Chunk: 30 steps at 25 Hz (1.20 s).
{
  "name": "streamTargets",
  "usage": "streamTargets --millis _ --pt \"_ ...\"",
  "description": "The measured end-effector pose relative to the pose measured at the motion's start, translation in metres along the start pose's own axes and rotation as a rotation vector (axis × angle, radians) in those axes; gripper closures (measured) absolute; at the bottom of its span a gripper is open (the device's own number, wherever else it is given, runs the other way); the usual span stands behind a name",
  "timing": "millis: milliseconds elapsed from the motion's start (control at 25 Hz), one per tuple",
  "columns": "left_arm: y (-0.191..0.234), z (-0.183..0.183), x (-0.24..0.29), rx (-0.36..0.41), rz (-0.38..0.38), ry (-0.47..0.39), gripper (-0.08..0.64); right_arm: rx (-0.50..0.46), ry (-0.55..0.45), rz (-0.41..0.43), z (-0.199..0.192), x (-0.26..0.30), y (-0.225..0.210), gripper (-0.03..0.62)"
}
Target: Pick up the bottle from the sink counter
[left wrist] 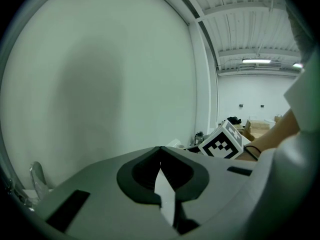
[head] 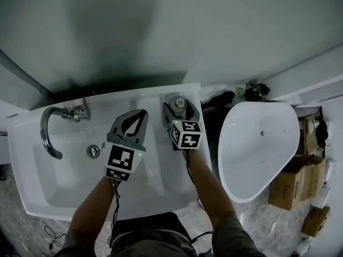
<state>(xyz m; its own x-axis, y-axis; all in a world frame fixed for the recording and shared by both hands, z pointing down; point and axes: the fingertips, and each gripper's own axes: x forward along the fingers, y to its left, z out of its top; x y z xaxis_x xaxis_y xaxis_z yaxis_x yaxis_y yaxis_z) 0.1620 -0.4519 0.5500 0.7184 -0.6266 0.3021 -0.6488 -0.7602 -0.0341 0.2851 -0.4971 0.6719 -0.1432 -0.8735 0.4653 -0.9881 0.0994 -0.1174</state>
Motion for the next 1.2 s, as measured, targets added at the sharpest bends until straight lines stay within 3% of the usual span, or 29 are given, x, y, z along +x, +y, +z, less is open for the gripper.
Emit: streamTargets --millis 880,1200 --pt "0.014 -0.020 -0.008 -0.009 0.032 0.015 0.543 -0.072 0.004 -0.008 0.000 0.020 0.002 0.276" --pt "0.017 -0.015 -0.020 -0.003 0.044 0.015 0.543 -0.075 0.037 0.015 -0.004 0.004 0.017 0.276"
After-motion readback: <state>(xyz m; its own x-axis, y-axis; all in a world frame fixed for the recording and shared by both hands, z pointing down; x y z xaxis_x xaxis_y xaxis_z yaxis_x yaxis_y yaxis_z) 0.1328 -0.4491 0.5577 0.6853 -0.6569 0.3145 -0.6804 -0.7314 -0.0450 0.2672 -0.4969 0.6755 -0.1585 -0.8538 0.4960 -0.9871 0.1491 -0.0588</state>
